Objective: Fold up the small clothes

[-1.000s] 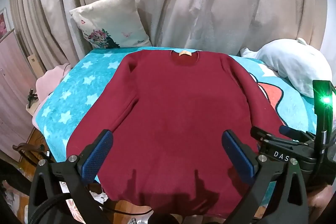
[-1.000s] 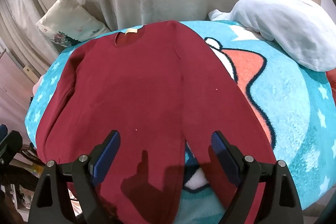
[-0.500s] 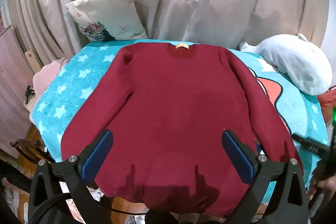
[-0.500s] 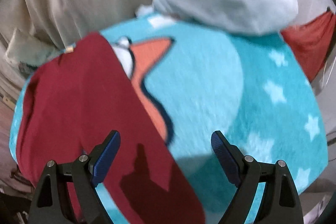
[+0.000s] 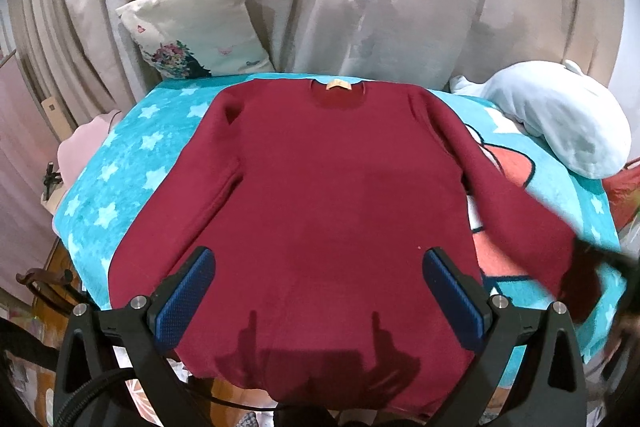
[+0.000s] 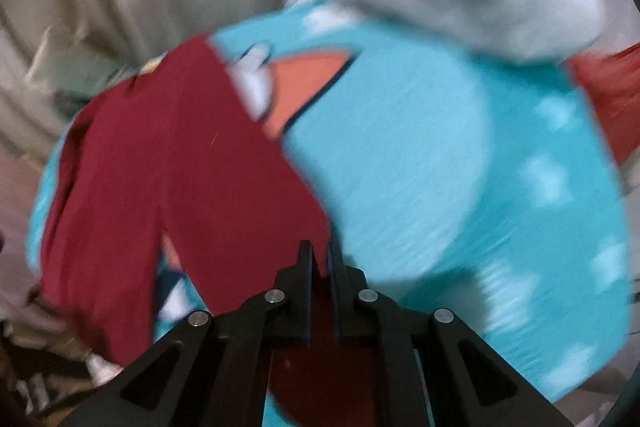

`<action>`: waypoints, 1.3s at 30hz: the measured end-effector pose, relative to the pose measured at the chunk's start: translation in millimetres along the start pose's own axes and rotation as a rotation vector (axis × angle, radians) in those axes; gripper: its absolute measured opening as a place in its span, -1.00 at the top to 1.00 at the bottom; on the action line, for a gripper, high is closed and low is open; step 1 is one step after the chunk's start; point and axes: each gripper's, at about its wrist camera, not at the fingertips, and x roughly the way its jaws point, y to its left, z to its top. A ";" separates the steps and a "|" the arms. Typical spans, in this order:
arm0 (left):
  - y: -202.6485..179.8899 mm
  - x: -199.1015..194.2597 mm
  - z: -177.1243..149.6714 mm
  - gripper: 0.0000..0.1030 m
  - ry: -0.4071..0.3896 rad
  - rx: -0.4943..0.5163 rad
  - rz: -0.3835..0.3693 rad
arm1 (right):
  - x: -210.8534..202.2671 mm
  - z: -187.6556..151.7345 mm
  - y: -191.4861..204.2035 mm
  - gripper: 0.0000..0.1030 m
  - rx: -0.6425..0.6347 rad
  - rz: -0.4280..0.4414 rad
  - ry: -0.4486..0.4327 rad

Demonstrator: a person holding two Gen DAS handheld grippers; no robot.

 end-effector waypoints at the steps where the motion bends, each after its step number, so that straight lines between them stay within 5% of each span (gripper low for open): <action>1: 1.3 0.3 -0.1 -1.00 0.001 -0.004 0.001 | -6.8 13.1 -9.8 0.86 0.010 -0.090 -0.051; 5: 3.9 2.6 -0.6 -1.00 0.011 -0.012 0.002 | -25.7 38.2 -28.9 0.69 0.080 -0.238 -0.138; 6: 4.6 2.6 -1.1 -1.00 0.011 -0.013 0.002 | -24.3 42.0 -29.3 0.56 0.095 -0.216 -0.140; 8: 5.7 3.5 -2.1 -1.00 0.014 -0.019 0.005 | -34.5 39.1 -21.8 -0.07 0.107 -0.195 -0.168; 21: 60.1 8.9 -5.5 -1.00 0.019 -0.152 0.043 | -7.0 17.2 71.2 -0.08 -0.072 0.043 -0.099; 31: 193.6 11.5 4.7 -1.00 -0.018 -0.309 0.167 | -2.1 26.4 175.2 -0.08 -0.176 0.126 -0.048; 39: 310.8 18.9 -14.8 -1.00 0.025 -0.422 0.272 | 5.4 8.8 326.4 -0.08 -0.382 0.245 0.016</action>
